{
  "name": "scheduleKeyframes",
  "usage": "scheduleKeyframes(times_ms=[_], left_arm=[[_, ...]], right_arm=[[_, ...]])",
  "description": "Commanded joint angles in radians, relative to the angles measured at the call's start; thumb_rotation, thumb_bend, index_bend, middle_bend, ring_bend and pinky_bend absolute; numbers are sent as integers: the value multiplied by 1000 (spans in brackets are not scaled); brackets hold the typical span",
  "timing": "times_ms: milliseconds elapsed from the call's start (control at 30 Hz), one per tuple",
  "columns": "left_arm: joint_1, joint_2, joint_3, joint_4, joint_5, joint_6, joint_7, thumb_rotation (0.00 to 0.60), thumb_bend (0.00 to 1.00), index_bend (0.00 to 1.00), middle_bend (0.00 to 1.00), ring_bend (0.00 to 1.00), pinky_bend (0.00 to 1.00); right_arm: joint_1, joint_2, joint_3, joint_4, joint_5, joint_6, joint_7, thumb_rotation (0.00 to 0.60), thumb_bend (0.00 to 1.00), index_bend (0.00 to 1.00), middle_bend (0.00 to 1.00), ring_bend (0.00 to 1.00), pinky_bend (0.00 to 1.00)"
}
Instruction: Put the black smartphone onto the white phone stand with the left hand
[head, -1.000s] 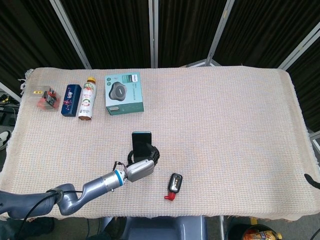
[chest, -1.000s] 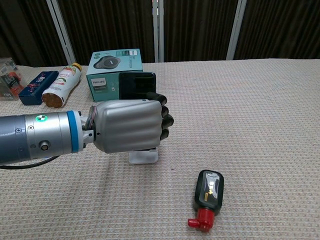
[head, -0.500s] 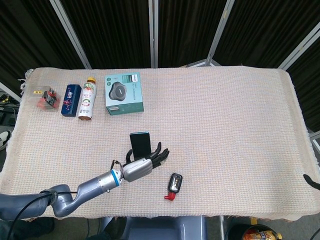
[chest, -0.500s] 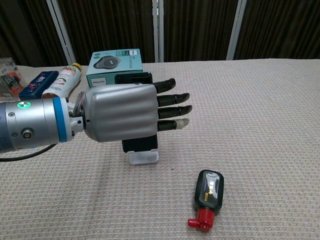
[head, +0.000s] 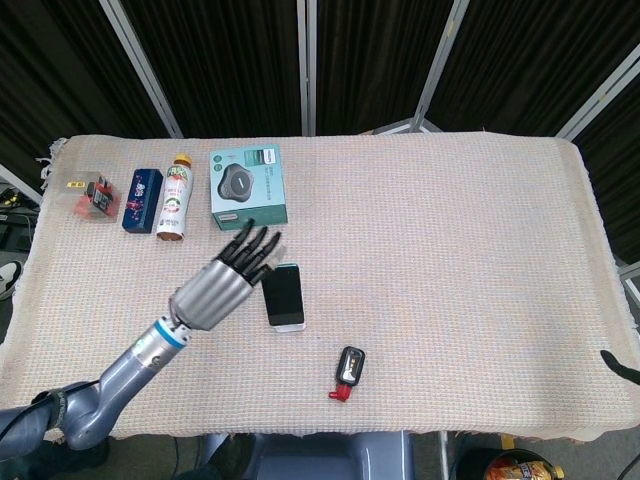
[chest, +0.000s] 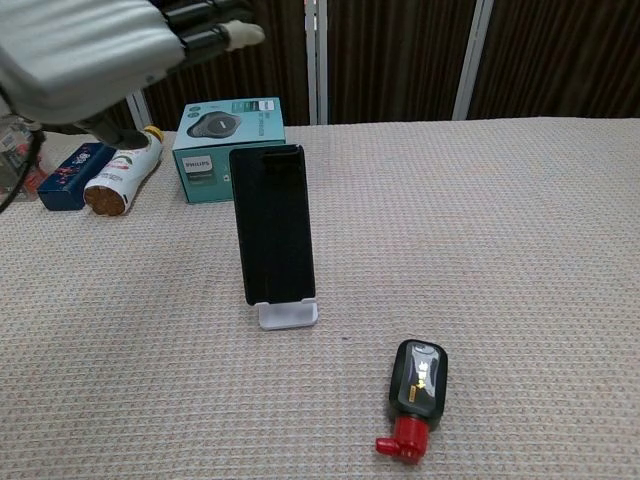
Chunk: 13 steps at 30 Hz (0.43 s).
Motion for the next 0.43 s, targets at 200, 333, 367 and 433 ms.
scheduleKeyframes(times_ms=[200, 333, 367, 433], left_arm=[[280, 193, 58, -96, -210, 162, -511, 600, 0, 0, 0, 0, 0], [339, 227, 102, -81, -193, 178, -670, 600, 0, 0, 0, 0, 0], [352, 232, 111, -78, -196, 177, -698, 600, 0, 0, 0, 0, 0], [362, 237, 119, -65, -188, 177, -727, 600, 0, 0, 0, 0, 0]], right_arm=[[1, -3, -10, -10, -19, 1, -20, 600, 0, 0, 0, 0, 0], [1, -7, -13, -13, -28, 7, -34, 600, 0, 0, 0, 0, 0], [1, -8, -14, -14, -30, 8, -38, 600, 0, 0, 0, 0, 0], [1, -10, -15, -15, -32, 10, -45, 600, 0, 0, 0, 0, 0]])
